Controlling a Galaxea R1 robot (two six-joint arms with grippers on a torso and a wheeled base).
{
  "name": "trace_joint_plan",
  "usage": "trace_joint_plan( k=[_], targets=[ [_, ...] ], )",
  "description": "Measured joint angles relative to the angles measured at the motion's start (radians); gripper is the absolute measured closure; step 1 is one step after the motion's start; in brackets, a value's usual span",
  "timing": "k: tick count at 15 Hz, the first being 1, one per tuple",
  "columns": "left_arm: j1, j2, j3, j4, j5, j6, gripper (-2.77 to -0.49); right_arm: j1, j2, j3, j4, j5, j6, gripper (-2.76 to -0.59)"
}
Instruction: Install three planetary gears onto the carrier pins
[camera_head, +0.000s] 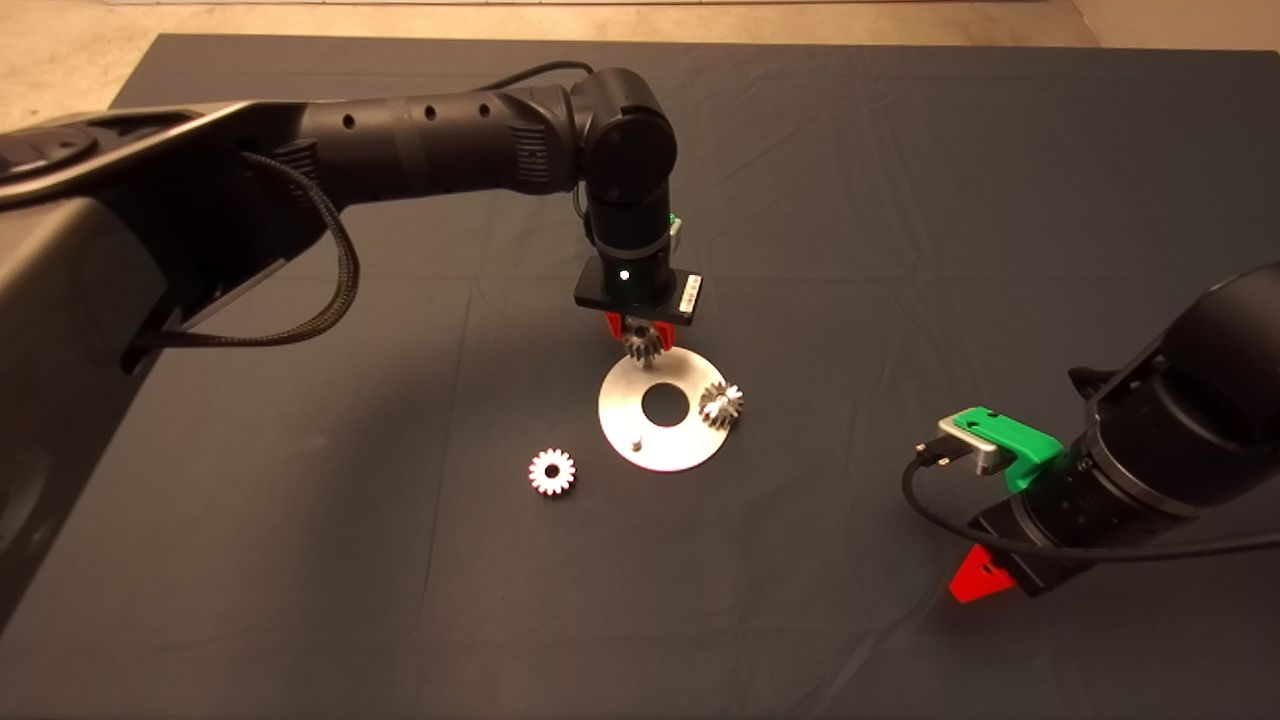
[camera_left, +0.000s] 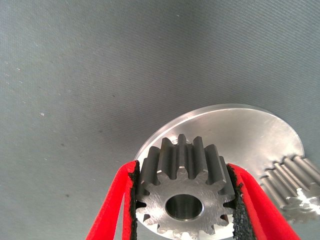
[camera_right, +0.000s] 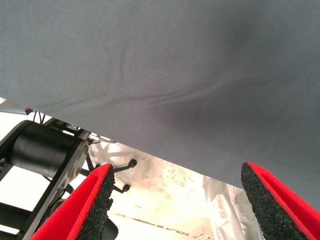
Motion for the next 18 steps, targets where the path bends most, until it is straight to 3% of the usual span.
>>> trace_joint_plan(
  k=[6, 13, 18],
  targets=[
    [0.000, 0.000, 0.000, 0.000, 0.003, 0.000, -0.90, 0.000, 0.003, 0.000, 0.001, 0.002, 0.000, -1.87],
    [0.001, 0.001, -0.013, -0.019, 0.029, 0.000, -0.90, 0.000, 0.006, 0.000, 0.002, 0.001, 0.000, -1.87],
    [0.001, 0.001, -0.013, -0.019, 0.030, 0.000, -0.90, 0.000, 0.006, 0.000, 0.002, 0.001, 0.000, -1.87]
  ],
)
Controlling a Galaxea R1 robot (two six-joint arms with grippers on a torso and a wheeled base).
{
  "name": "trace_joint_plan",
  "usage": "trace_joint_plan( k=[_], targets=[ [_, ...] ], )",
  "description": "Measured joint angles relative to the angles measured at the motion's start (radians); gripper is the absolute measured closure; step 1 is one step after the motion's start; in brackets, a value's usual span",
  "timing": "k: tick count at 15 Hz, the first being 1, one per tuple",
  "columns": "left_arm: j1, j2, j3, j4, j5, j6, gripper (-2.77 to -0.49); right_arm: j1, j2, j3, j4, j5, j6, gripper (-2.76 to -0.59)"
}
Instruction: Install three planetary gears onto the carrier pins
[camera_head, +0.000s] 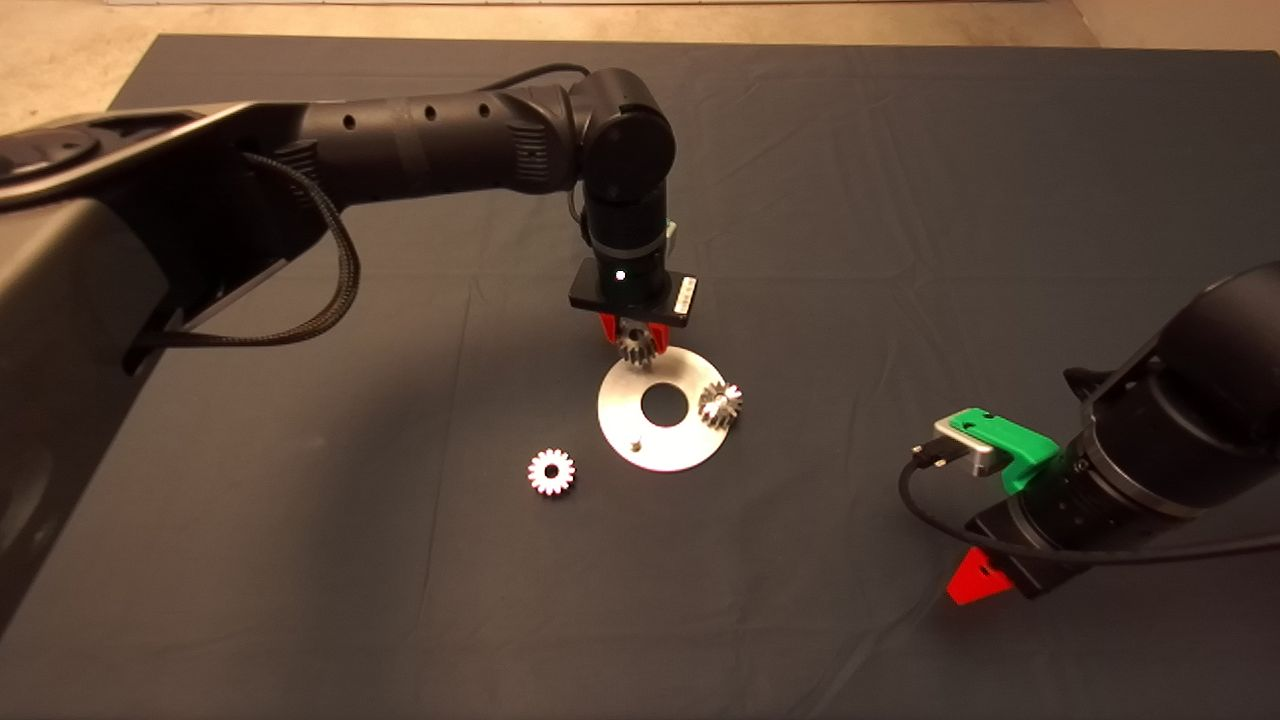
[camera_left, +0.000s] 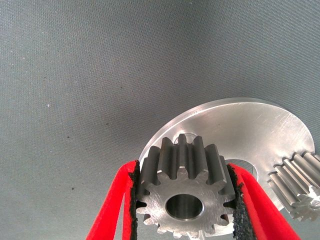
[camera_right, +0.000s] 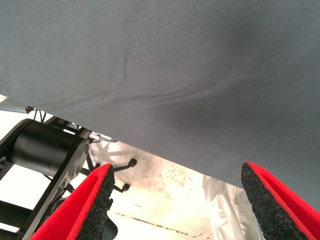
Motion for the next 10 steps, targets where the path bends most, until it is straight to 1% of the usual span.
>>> trace_joint_plan(
  k=[1, 4, 8, 10],
  targets=[
    [0.000, 0.000, 0.000, 0.000, -0.001, 0.000, -0.90, 0.000, 0.000, 0.000, 0.000, 0.000, 0.000, -1.87],
    [0.001, -0.001, 0.000, 0.000, -0.015, 0.000, -0.90, 0.000, 0.000, 0.000, 0.000, 0.000, 0.000, -1.87],
    [0.001, -0.001, 0.000, 0.000, -0.016, -0.001, -0.90, 0.000, 0.000, 0.000, 0.000, 0.000, 0.000, -1.87],
    [0.002, -0.001, 0.000, 0.000, -0.022, -0.001, -0.90, 0.000, 0.000, 0.000, 0.000, 0.000, 0.000, -1.87]
  ],
)
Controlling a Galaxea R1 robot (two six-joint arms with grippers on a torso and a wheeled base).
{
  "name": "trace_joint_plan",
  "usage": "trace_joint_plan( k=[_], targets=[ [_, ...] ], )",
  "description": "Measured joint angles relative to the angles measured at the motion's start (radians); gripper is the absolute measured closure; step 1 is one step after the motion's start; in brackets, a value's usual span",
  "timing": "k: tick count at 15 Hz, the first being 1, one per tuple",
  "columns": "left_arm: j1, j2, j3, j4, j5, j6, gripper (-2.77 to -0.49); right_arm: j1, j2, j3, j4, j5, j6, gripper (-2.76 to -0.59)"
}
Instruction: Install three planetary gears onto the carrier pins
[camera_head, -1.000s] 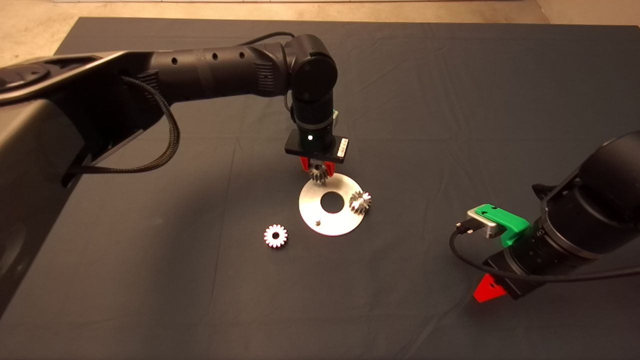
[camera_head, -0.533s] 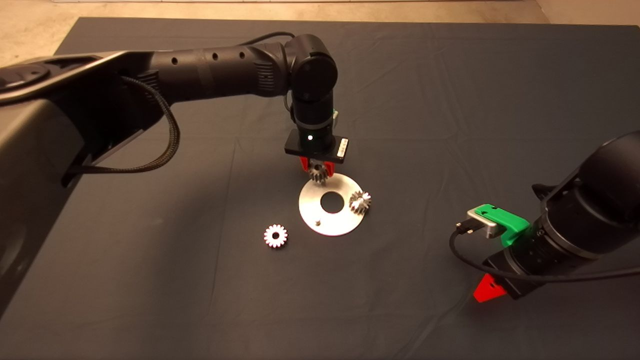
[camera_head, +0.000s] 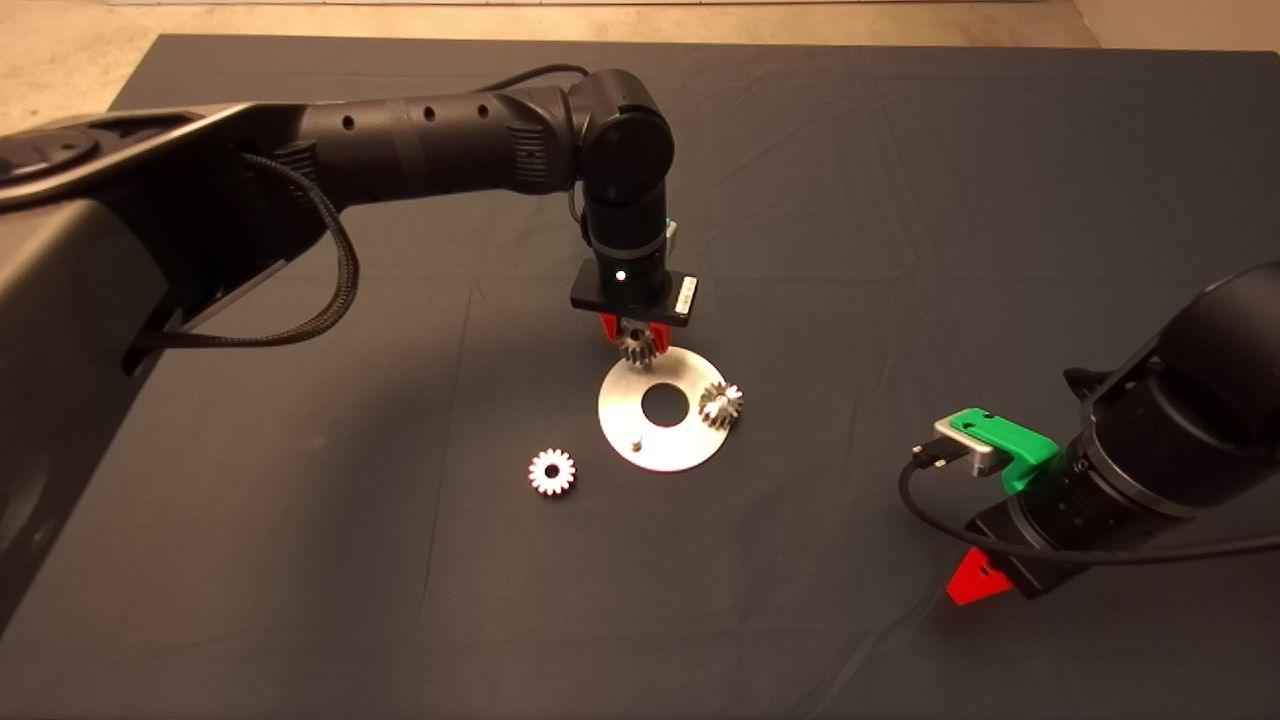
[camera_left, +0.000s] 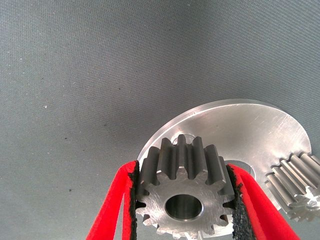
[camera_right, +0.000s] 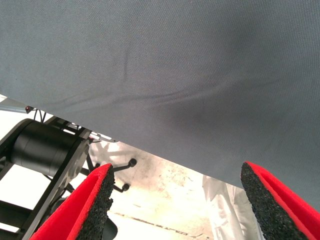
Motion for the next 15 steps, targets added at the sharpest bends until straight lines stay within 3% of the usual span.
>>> trace_joint_plan(
  k=[6, 15],
  targets=[
    [0.000, 0.000, 0.000, -0.003, -0.018, 0.000, -0.90, 0.000, 0.002, 0.000, 0.000, 0.000, 0.000, -1.87],
    [0.000, 0.000, 0.000, -0.011, -0.018, 0.000, -0.90, 0.000, 0.002, 0.000, 0.000, 0.000, 0.000, -1.87]
  ],
)
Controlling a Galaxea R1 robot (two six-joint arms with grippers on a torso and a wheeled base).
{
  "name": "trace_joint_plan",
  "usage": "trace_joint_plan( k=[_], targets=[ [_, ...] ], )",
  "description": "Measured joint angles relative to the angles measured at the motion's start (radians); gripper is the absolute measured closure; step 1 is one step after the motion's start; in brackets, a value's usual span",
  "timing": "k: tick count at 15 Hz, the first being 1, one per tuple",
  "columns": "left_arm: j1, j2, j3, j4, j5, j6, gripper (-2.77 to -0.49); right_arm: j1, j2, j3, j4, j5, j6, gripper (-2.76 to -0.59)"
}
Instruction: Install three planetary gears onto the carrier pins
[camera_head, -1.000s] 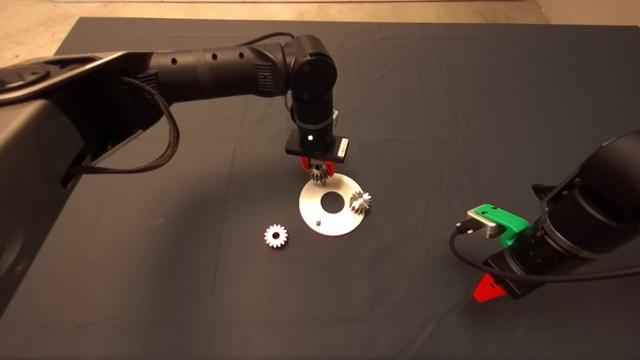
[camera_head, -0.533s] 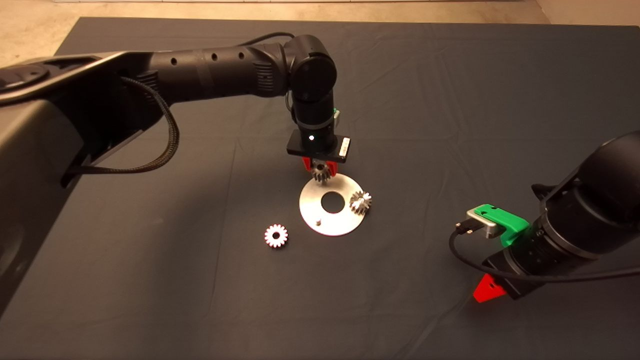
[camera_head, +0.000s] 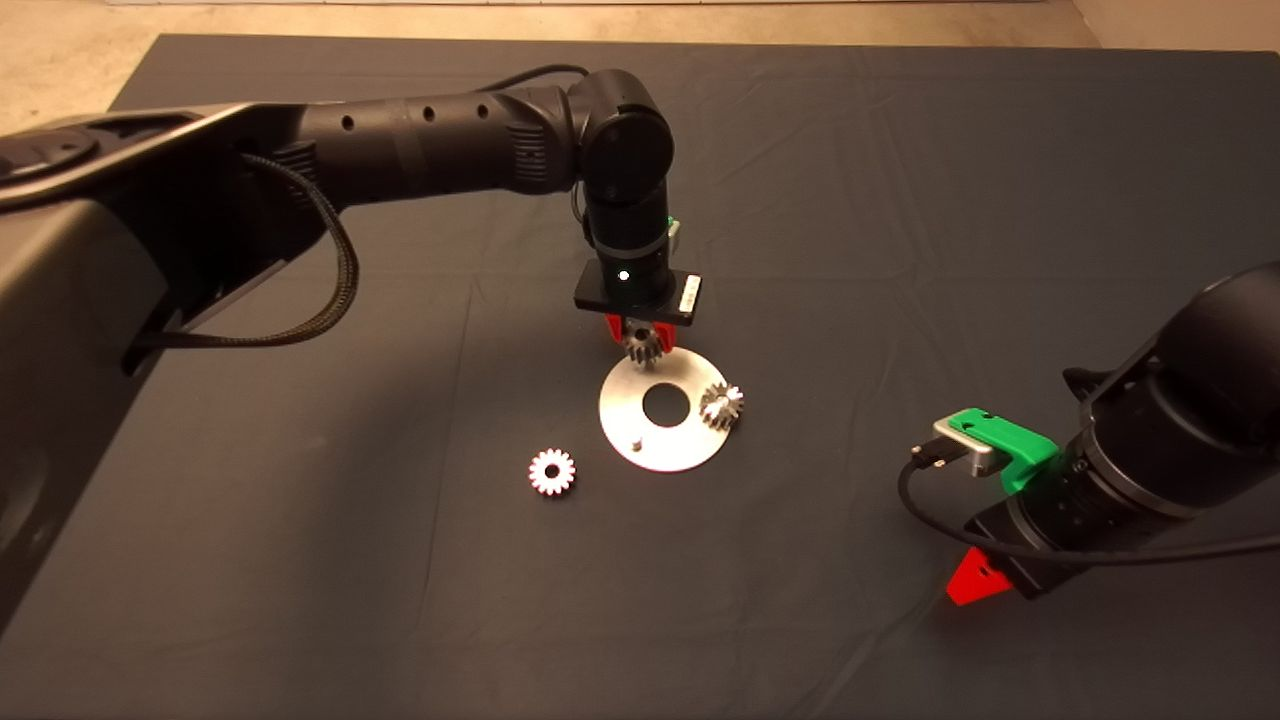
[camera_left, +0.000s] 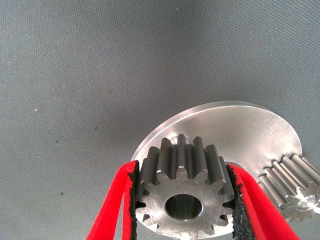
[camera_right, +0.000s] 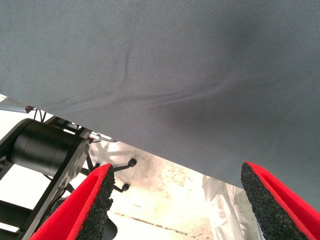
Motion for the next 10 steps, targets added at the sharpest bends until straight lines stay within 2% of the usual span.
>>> trace_joint_plan(
  k=[5, 7, 9, 10],
  targets=[
    [0.000, 0.000, 0.000, -0.002, 0.003, 0.000, -0.90, 0.000, 0.000, 0.000, 0.000, 0.000, 0.000, -1.87],
    [0.010, 0.002, 0.000, -0.010, 0.026, -0.013, -0.89, 0.000, 0.003, 0.000, 0.000, 0.000, 0.000, -1.87],
    [0.011, 0.003, -0.004, -0.026, 0.062, -0.033, -0.89, 0.000, 0.009, 0.000, 0.001, -0.001, 0.000, -1.87],
    [0.011, 0.003, -0.009, -0.037, 0.064, -0.040, -0.89, 0.000, 0.010, 0.000, 0.001, 0.000, 0.000, -1.87]
  ],
)
